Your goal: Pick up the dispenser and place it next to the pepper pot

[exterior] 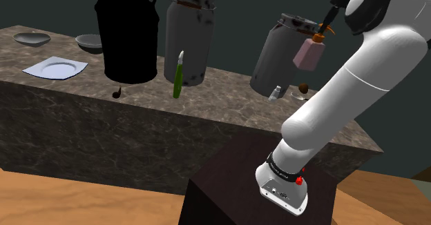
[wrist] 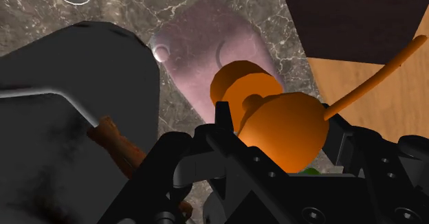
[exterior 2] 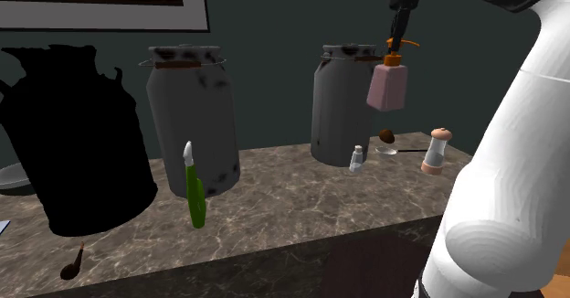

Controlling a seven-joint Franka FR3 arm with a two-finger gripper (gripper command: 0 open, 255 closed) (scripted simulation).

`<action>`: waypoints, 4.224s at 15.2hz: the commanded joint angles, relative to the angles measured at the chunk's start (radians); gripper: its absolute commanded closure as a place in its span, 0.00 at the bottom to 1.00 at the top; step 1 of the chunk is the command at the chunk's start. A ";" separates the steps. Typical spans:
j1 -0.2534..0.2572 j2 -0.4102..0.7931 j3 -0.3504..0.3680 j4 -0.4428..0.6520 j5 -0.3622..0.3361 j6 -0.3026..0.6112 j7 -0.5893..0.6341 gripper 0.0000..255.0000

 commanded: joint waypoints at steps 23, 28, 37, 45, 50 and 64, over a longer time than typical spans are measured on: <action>-0.097 -0.070 -0.108 -0.236 -0.094 0.187 -0.207 1.00; -0.102 -0.096 -0.099 -0.321 -0.112 0.255 -0.194 1.00; -0.111 -0.116 -0.100 -0.455 -0.129 0.376 -0.187 1.00; -0.114 -0.110 -0.115 -0.558 -0.130 0.483 -0.194 1.00; -0.113 -0.095 -0.130 -0.615 -0.123 0.551 -0.204 1.00; -0.102 -0.022 -0.177 -0.726 -0.075 0.707 -0.255 1.00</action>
